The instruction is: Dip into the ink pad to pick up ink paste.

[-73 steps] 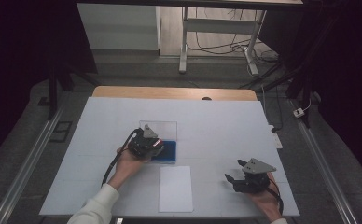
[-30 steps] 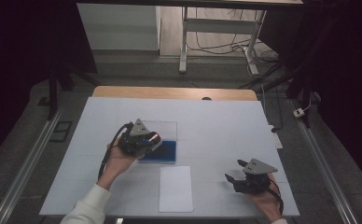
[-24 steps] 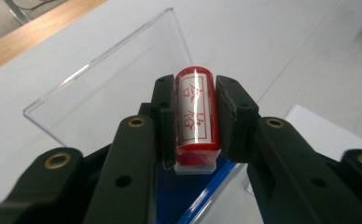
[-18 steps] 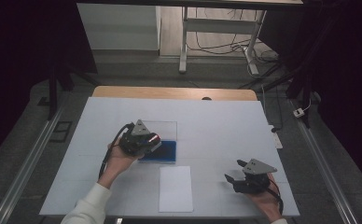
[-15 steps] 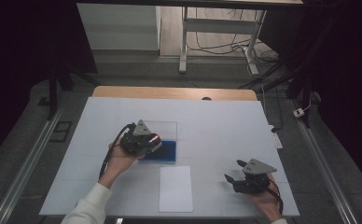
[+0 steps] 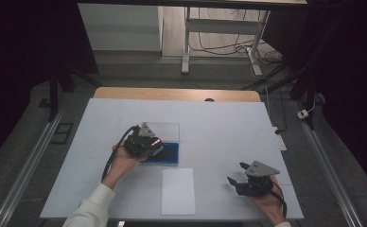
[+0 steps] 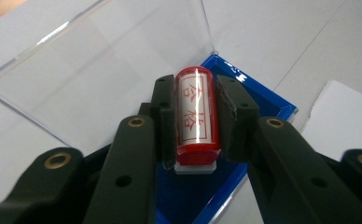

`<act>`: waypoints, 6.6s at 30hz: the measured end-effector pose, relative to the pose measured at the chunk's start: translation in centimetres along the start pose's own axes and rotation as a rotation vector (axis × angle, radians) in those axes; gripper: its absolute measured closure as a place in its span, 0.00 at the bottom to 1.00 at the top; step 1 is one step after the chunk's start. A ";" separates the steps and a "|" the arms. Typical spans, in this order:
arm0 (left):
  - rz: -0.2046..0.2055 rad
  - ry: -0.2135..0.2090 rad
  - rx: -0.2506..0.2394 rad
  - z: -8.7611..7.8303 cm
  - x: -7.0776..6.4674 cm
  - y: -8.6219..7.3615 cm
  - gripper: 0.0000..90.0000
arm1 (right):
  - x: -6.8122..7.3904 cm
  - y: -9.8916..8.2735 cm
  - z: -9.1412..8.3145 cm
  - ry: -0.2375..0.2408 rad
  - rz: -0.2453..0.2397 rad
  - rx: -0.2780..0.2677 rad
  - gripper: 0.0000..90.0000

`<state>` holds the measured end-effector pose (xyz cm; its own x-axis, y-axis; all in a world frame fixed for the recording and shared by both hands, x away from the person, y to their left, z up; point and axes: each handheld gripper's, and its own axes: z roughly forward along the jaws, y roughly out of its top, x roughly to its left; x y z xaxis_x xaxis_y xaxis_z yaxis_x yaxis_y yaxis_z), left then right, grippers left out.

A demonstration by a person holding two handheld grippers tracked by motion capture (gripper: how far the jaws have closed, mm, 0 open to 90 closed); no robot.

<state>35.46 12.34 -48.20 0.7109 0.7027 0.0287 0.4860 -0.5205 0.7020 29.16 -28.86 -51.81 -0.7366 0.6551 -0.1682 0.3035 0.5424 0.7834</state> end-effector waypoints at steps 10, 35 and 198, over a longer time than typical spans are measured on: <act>-0.003 0.003 0.032 0.8 0.3 -0.2 0.78 | 0.0 0.0 0.1 0.001 0.001 0.007 0.29; -0.001 0.008 0.066 1.1 0.1 -0.3 0.78 | 0.0 -0.1 0.0 -0.005 0.000 0.015 0.29; 0.032 0.091 0.073 1.7 -1.4 -0.6 0.79 | 0.5 0.2 0.2 0.000 -0.007 0.041 0.33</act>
<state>35.07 10.83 -49.91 0.6791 0.7246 0.1176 0.5018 -0.5751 0.6461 28.99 -28.35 -51.82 -0.7388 0.6513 -0.1732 0.3233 0.5679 0.7570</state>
